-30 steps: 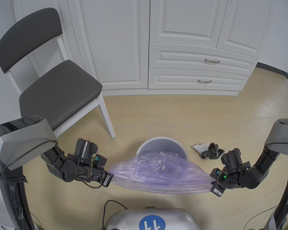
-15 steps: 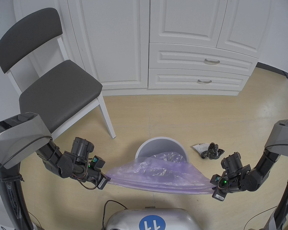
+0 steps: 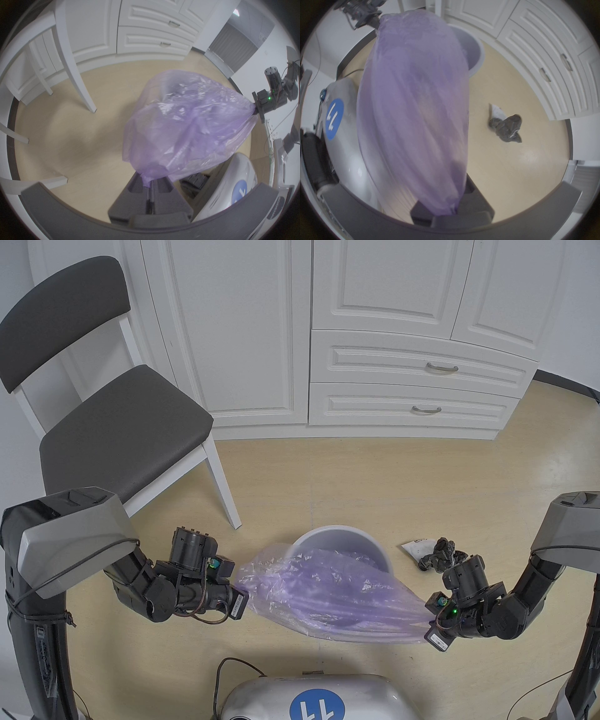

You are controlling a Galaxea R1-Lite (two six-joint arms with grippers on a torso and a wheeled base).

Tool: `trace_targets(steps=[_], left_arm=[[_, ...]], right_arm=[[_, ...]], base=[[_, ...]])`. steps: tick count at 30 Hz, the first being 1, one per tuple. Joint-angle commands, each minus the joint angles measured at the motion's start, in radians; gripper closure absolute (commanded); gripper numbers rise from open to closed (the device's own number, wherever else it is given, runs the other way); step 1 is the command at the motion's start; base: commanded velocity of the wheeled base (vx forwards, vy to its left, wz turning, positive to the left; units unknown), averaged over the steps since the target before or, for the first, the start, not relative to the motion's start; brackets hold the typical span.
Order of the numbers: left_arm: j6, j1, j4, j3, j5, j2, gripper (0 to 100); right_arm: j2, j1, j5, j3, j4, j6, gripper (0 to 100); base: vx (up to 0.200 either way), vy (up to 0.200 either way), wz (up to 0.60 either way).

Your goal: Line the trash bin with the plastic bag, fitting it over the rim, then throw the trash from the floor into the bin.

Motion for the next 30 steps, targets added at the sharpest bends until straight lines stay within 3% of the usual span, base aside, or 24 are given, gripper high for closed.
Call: trace_targets(steps=[1, 7, 15, 18, 21, 25, 26, 30], left_arm=[[-0.045, -0.014, -0.065, 0.019, 0.022, 0.012, 100], [-0.031, 0.026, -0.027, 0.044, 0.01, -0.056, 100], [-0.034, 0.035, -0.018, 0.039, 0.007, -0.087, 100], [-0.033, 0.04, -0.012, 0.04, 0.005, -0.096, 100], [-0.031, 0.049, 0.001, 0.044, -0.002, -0.117, 100], [-0.011, 0.064, 0.051, 0.059, -0.036, -0.166, 100], [0.021, 0.072, 0.123, 0.057, -0.05, -0.199, 100], [0.124, 0.091, 0.291, 0.048, -0.104, -0.251, 100]], right_arm=[[0.031, -0.013, -0.031, -0.009, -0.156, 0.054, 100], [0.05, -0.017, -0.025, 0.037, -0.434, 0.076, 100], [0.146, -0.054, -0.022, 0.002, -0.695, 0.082, 100], [0.165, -0.062, -0.022, 0.001, -0.733, 0.082, 100], [0.146, -0.068, -0.022, 0.014, -0.698, 0.077, 100], [0.025, -0.073, -0.022, 0.042, -0.504, 0.074, 100], [-0.058, -0.073, -0.022, 0.045, -0.368, 0.074, 100], [-0.214, -0.091, 0.012, 0.027, -0.063, 0.065, 100]], base=[[0.0, 0.0, 0.0], [0.0, 0.0, 0.0], [0.0, 0.0, 0.0], [0.0, 0.0, 0.0], [0.0, 0.0, 0.0], [0.0, 0.0, 0.0], [0.0, 0.0, 0.0], [0.0, 0.0, 0.0]])
